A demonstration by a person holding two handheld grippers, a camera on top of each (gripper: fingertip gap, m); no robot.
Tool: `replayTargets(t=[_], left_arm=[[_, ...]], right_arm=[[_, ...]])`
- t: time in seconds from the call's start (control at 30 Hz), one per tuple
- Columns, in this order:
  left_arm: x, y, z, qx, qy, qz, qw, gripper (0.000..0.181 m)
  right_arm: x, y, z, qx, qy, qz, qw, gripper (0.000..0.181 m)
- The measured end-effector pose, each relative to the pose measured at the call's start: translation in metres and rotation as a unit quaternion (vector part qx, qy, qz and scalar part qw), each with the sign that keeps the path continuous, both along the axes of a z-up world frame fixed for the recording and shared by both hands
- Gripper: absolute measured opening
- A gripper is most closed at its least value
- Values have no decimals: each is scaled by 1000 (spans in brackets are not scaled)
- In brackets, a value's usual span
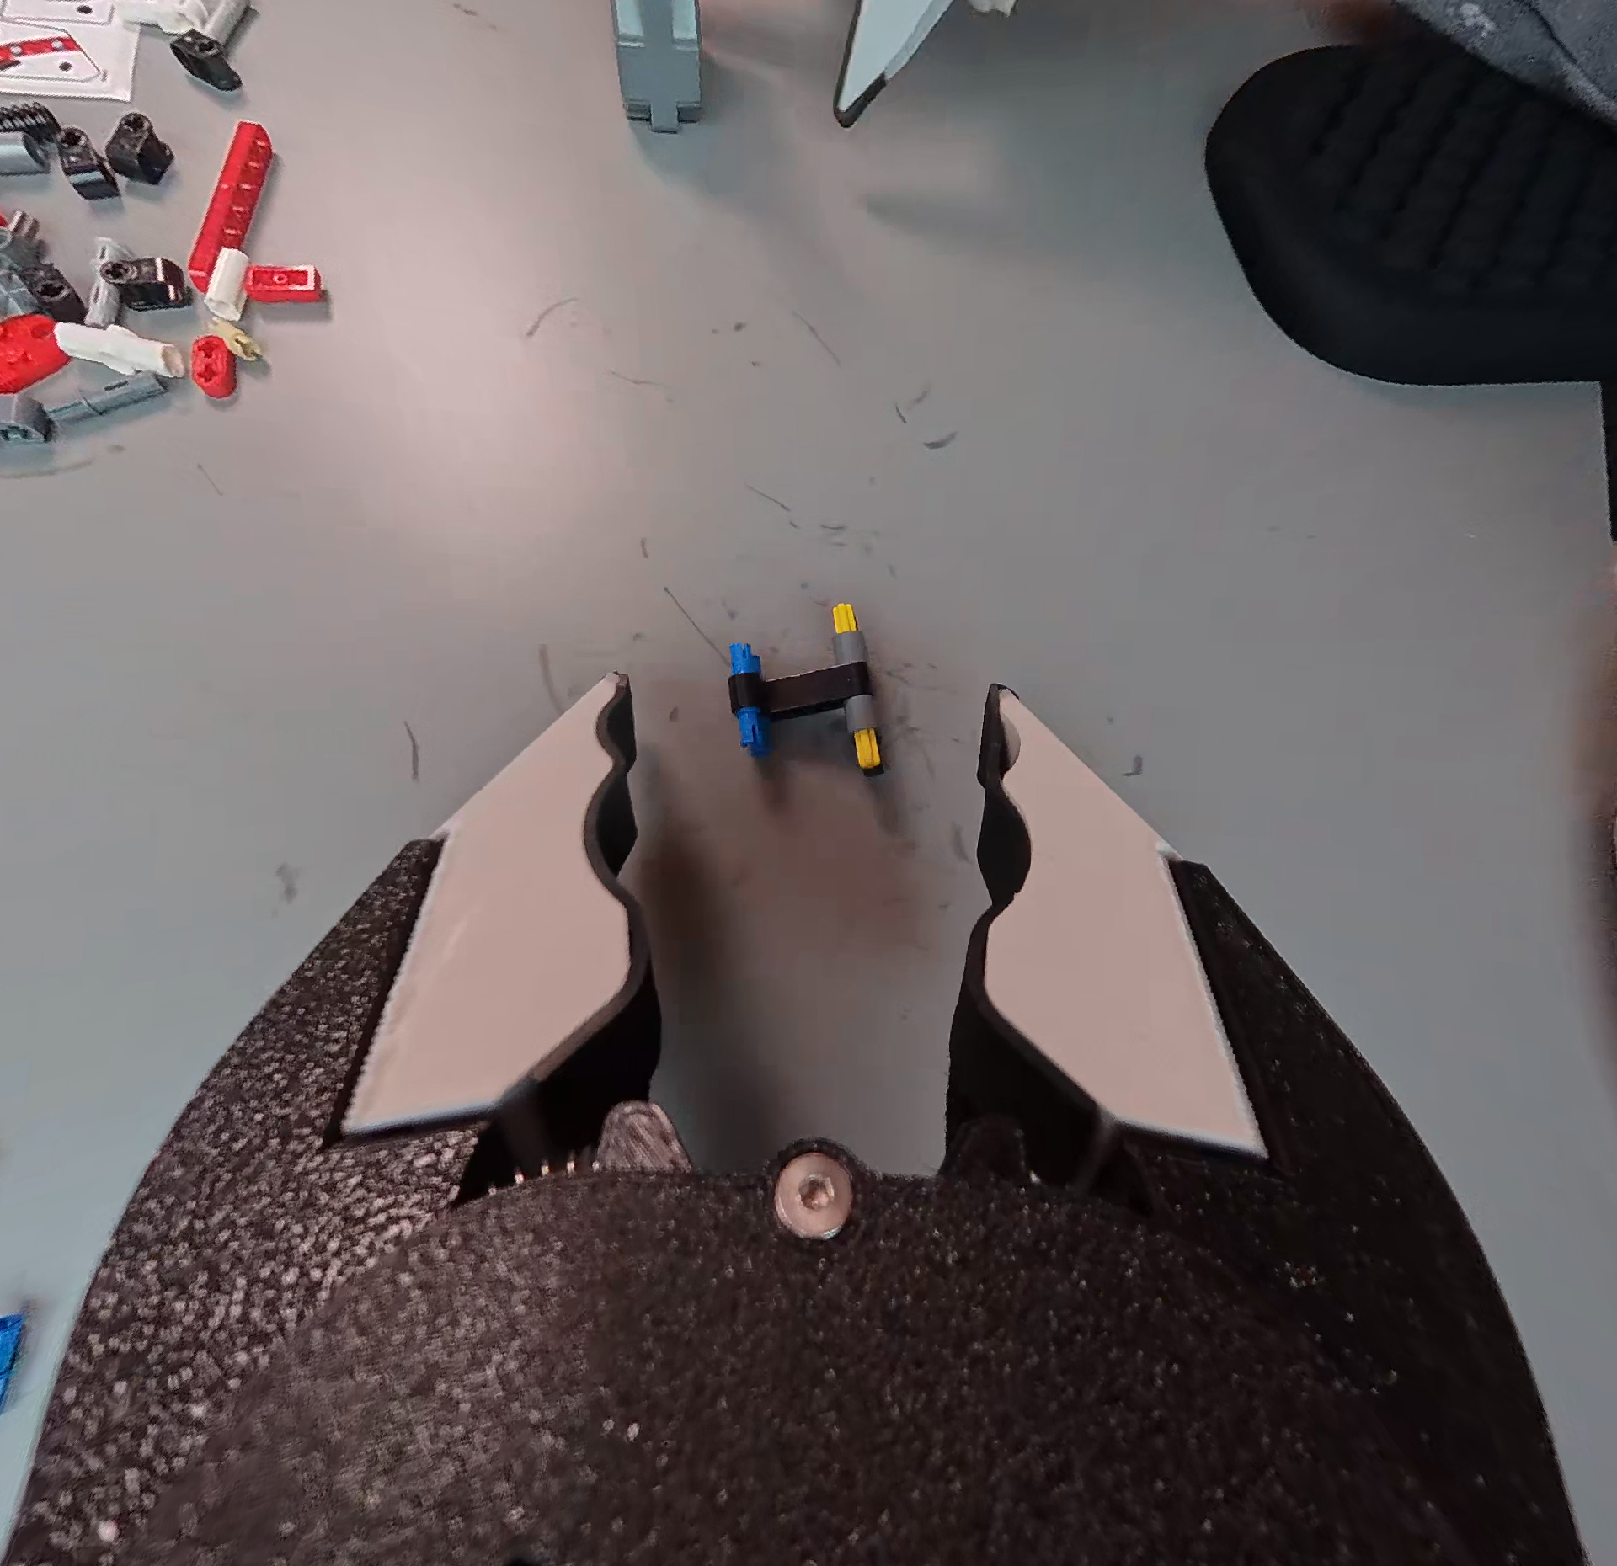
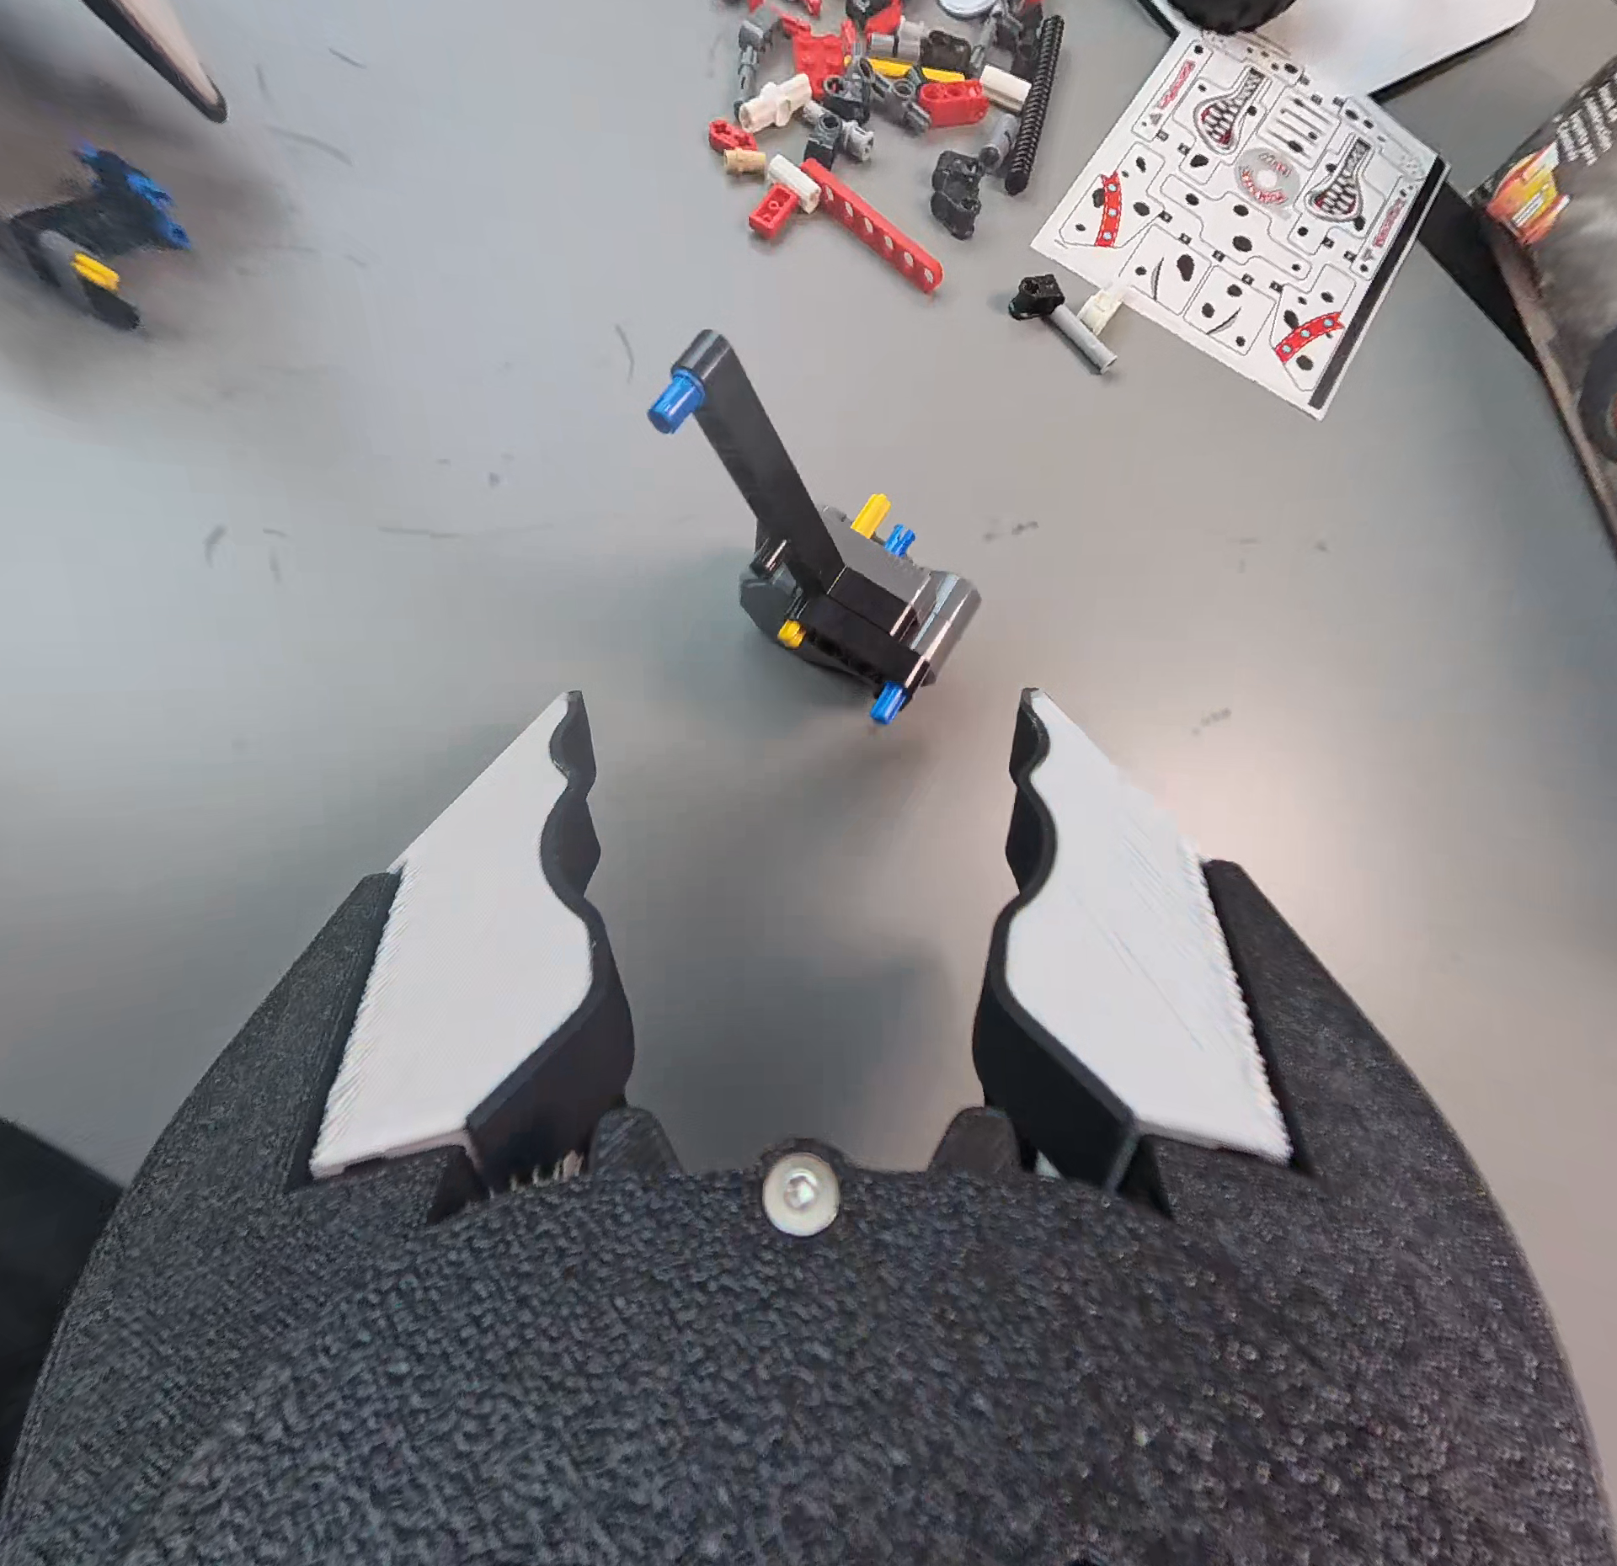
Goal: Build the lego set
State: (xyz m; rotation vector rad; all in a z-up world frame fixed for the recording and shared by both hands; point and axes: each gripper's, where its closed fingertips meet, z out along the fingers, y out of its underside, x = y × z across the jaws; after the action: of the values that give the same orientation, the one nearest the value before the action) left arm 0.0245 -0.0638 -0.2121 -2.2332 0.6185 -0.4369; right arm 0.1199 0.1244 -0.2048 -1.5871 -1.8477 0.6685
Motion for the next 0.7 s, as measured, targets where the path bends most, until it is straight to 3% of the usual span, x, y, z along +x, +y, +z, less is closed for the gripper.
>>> replayTargets(t=[0.03,0.13,0.2,0.23,0.33,0.7], left_arm=[[1,1,-2,-1,6,2,1000,76],[-1,2,-9,-7,34,7,999,62],[-4,3,-12,-6,51,15,999,44],[-5,3,-12,-5,53,17,998,40],[-8,3,-11,-8,46,27,999,35],[-51,7,1,3,19,118,993,35]], right_arm=[[-5,2,-1,-1,4,-2,1000,92],[-17,1,-4,-7,15,1,1000,75],[-19,2,-8,20,10,4,1000,56],[-19,2,-9,30,8,8,999,43],[-25,-8,-2,30,31,17,999,26],[-58,-127,14,-32,53,155,986,22]])
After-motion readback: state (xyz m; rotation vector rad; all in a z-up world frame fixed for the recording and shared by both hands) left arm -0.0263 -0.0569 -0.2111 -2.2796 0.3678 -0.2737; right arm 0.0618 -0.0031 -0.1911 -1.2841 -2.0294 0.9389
